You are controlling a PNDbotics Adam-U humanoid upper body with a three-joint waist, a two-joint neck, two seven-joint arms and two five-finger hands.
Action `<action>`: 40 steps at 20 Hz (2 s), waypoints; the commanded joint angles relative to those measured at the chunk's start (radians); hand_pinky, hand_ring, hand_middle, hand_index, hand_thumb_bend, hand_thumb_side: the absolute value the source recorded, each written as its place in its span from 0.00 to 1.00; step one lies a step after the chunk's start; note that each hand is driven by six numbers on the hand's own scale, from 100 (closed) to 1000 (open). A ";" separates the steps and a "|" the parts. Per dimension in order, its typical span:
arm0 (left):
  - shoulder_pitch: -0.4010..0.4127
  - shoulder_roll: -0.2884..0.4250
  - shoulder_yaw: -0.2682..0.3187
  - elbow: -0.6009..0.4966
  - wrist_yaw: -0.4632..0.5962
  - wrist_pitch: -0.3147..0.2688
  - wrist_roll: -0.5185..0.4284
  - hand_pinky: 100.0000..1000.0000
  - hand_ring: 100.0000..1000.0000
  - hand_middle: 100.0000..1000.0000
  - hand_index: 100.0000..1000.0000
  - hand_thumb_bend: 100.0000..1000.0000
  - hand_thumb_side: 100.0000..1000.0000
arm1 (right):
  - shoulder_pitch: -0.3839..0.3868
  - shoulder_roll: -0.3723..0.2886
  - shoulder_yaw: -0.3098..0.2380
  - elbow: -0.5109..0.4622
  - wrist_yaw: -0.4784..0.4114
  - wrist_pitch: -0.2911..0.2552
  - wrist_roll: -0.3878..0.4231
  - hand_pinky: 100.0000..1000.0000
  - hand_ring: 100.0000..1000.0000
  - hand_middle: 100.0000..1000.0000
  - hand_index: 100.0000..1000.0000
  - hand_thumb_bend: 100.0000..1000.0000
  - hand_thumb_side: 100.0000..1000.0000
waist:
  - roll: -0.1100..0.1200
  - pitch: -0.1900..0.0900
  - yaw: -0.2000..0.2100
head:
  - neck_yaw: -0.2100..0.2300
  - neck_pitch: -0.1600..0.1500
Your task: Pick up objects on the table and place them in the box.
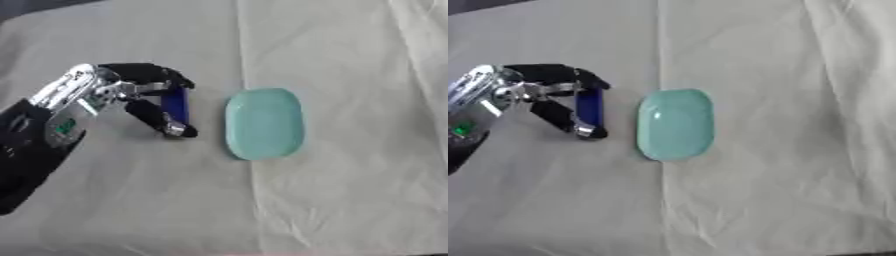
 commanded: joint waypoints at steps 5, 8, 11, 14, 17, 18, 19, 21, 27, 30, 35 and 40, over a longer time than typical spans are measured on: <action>-0.005 0.027 0.006 -0.006 0.016 -0.021 -0.099 0.74 0.88 0.92 1.00 0.72 0.75 | -0.017 -0.030 0.002 -0.013 -0.007 -0.002 0.008 0.84 0.91 0.99 0.91 0.00 0.41 | -0.004 -0.009 -0.002 | 0.004 -0.004; -0.004 0.029 0.005 -0.007 0.017 -0.026 -0.124 0.74 0.89 0.93 1.00 0.74 0.74 | -0.019 -0.032 0.003 -0.013 -0.008 -0.002 0.010 0.84 0.91 0.99 0.91 0.00 0.41 | -0.002 -0.007 -0.003 | 0.004 -0.004; -0.004 0.032 0.003 -0.007 0.015 -0.031 -0.151 0.75 0.89 0.93 1.00 0.76 0.71 | -0.023 -0.035 0.004 -0.013 -0.010 -0.003 0.013 0.84 0.91 0.99 0.91 0.00 0.40 | 0.002 -0.004 -0.005 | 0.004 -0.004; -0.002 0.032 0.002 -0.010 0.009 -0.035 -0.167 0.75 0.89 0.93 1.00 0.75 0.73 | -0.025 -0.037 0.006 -0.013 -0.011 -0.003 0.016 0.84 0.91 0.99 0.90 0.00 0.40 | 0.005 -0.003 -0.006 | 0.002 -0.004; 0.003 0.027 0.001 -0.015 0.005 -0.037 -0.169 0.75 0.89 0.93 1.00 0.72 0.74 | -0.027 -0.038 0.006 -0.013 -0.013 -0.003 0.018 0.84 0.91 0.99 0.90 0.00 0.41 | 0.007 -0.002 -0.009 | 0.001 -0.004; 0.006 0.025 0.000 -0.018 0.004 -0.038 -0.168 0.75 0.89 0.93 1.00 0.72 0.74 | -0.028 -0.038 0.006 -0.013 -0.014 -0.003 0.019 0.84 0.91 0.99 0.90 0.00 0.41 | 0.007 -0.002 -0.009 | 0.000 -0.004; 0.009 0.023 0.000 -0.021 0.002 -0.038 -0.166 0.74 0.89 0.93 1.00 0.72 0.74 | -0.029 -0.038 0.006 -0.013 -0.014 -0.004 0.019 0.84 0.90 0.99 0.90 0.00 0.41 | 0.007 -0.002 -0.010 | 0.000 -0.004; 0.014 0.022 0.000 -0.031 -0.007 -0.039 -0.154 0.73 0.88 0.92 1.00 0.74 0.72 | -0.030 -0.038 0.007 -0.013 -0.015 -0.004 0.019 0.84 0.90 0.99 0.90 0.00 0.41 | 0.008 -0.002 -0.010 | -0.001 -0.004; 0.048 0.013 -0.015 -0.081 -0.158 -0.018 0.038 0.64 0.82 0.85 0.98 0.82 0.59 | -0.034 -0.036 0.007 -0.013 -0.016 -0.007 0.019 0.84 0.90 0.99 0.90 0.00 0.41 | 0.008 -0.003 -0.012 | -0.004 -0.004; 0.061 0.003 -0.031 -0.070 -0.208 -0.026 0.086 0.62 0.80 0.84 0.96 0.81 0.57 | -0.035 -0.036 0.007 -0.013 -0.016 -0.008 0.019 0.84 0.90 0.98 0.90 0.00 0.41 | 0.008 -0.002 -0.013 | -0.002 -0.004; 0.082 -0.038 -0.024 -0.076 -0.255 -0.002 0.205 0.50 0.70 0.76 0.86 0.61 0.41 | -0.038 -0.037 0.007 -0.013 -0.016 -0.009 0.018 0.84 0.90 0.98 0.90 0.00 0.41 | 0.008 0.001 -0.011 | -0.003 -0.004; 0.113 -0.099 -0.007 -0.098 -0.268 0.114 0.491 0.00 0.22 0.21 0.29 0.13 0.00 | -0.037 -0.035 0.005 -0.013 -0.016 -0.008 0.016 0.83 0.90 0.98 0.90 0.00 0.41 | 0.006 0.004 -0.008 | -0.005 -0.004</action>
